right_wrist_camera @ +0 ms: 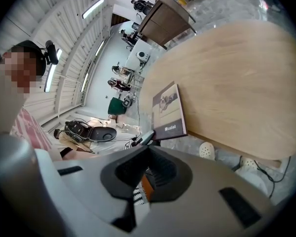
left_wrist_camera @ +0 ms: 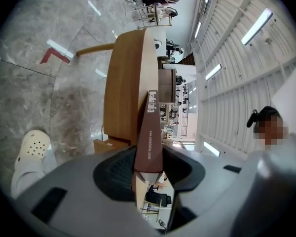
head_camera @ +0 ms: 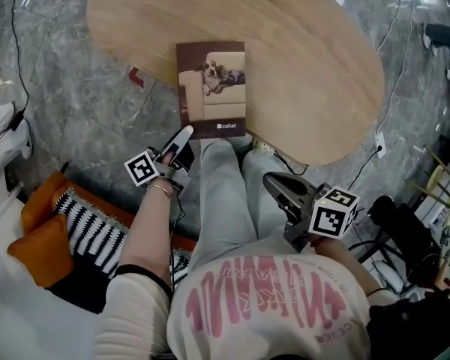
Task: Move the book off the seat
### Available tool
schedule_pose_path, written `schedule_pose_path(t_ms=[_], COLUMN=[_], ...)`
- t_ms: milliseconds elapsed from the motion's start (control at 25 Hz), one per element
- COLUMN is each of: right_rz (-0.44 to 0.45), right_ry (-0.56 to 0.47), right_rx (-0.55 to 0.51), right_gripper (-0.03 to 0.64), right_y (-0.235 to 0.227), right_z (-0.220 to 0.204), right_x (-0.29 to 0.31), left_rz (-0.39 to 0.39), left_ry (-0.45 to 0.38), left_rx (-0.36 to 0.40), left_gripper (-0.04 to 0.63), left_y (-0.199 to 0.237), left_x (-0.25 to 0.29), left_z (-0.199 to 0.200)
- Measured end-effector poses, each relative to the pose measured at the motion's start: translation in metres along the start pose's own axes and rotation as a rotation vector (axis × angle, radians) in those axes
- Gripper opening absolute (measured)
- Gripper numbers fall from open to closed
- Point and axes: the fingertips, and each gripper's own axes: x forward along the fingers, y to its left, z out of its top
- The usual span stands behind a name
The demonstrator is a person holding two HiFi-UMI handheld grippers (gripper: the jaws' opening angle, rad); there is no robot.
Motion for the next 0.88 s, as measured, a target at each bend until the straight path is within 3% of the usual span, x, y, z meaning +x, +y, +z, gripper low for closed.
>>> schedule_pose_path(t_ms=[440,880], right_rz=[0.091,0.099], right_ry=[0.05,0.062], right_rx=[0.095,0.129], right_gripper=[0.011,0.011], right_y=[0.009,0.009], right_z=[-0.006,-0.018], right_x=[0.012,0.015], left_rz=[0.085,0.105], left_ry=[-0.016,-0.044], left_rx=[0.038,0.057], left_gripper=[0.172,0.176], left_y=[0.013,0.021], left_x=[0.025,0.027], left_z=[0.006,0.008])
